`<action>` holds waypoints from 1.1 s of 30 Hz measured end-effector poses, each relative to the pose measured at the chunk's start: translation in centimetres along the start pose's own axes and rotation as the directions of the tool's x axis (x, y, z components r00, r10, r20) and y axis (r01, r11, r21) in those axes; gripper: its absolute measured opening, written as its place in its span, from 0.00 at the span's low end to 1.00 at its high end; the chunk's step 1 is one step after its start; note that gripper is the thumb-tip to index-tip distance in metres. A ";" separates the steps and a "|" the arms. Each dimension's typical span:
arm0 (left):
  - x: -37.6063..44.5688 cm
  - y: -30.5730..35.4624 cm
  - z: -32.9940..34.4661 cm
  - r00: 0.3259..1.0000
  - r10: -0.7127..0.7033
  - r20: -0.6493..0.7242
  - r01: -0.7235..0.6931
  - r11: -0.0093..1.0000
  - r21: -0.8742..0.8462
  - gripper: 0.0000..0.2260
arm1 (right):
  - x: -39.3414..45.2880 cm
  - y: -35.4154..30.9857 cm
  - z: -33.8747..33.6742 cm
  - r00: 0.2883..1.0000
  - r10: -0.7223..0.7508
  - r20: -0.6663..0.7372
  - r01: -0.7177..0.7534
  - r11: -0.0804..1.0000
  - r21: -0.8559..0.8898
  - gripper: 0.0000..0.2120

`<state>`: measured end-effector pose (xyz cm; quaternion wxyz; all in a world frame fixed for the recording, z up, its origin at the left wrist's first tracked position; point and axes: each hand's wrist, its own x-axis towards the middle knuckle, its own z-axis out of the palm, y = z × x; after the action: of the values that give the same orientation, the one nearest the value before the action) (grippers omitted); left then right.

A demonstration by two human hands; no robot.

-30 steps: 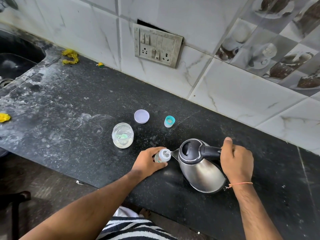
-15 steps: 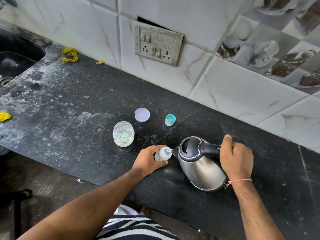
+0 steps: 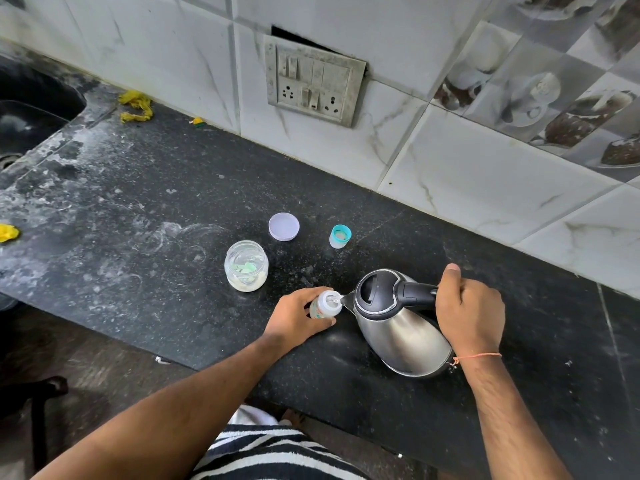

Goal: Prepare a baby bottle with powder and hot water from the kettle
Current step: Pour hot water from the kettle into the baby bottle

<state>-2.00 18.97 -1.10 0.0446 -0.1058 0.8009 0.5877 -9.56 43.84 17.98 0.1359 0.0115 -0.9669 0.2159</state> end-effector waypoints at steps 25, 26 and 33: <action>0.1 -0.3 -0.3 1.000 -0.008 -0.008 0.007 1.000 -0.009 0.29 | -0.3 -0.3 0.1 0.999 -0.001 -0.037 -0.001 0.998 -0.055 0.31; 0.1 -0.3 -0.3 1.000 -0.009 -0.008 0.009 1.000 -0.012 0.29 | -0.3 -0.3 0.2 0.999 -0.005 -0.040 0.002 0.998 -0.061 0.31; 0.0 -0.2 -0.3 1.000 -0.010 -0.004 0.010 1.000 -0.010 0.30 | -0.3 -0.2 0.4 0.999 -0.019 -0.038 0.017 0.998 -0.058 0.32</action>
<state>-1.96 18.62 -1.16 0.0456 -0.1114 0.7975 0.5912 -9.34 43.47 17.69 0.1566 0.0121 -0.9698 0.1866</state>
